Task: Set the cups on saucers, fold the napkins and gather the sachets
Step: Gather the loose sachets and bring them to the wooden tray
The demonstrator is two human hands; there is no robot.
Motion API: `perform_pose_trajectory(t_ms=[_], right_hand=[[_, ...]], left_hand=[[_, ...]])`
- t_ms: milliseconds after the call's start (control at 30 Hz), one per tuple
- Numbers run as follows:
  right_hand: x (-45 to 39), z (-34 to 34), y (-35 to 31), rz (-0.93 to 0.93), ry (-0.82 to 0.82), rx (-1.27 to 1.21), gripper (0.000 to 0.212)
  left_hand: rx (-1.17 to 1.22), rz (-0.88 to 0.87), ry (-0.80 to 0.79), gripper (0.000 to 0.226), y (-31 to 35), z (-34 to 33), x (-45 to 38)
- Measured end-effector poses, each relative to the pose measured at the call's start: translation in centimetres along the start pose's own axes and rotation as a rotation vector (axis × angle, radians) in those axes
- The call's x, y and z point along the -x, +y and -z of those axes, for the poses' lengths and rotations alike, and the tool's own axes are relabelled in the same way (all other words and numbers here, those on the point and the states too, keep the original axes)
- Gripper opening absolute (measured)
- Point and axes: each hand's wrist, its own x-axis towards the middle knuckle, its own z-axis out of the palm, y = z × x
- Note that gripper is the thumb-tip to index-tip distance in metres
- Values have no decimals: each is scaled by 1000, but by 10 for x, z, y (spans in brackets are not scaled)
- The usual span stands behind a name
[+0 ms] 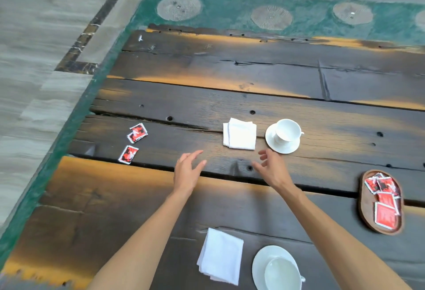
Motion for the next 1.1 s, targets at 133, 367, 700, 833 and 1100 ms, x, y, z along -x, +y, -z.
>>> perform_pose_trajectory(t_ms=[133, 367, 700, 833, 1100], right_hand=[[30, -1, -5, 22, -64, -51, 39], [55, -25, -44, 53, -188, -136, 38], [23, -130, -154, 17, -231, -220, 29], [-1, -179, -186, -46, -240, -263, 28], [-67, -243, -228, -66, -229, -221, 22]], left_hand=[[77, 77, 82, 32, -2, 25, 40], [187, 236, 246, 30, -18, 70, 87], [185, 361, 287, 31, -110, 164, 37], [116, 373, 270, 32, -145, 197, -6], [12, 371, 117, 52, -176, 193, -91]])
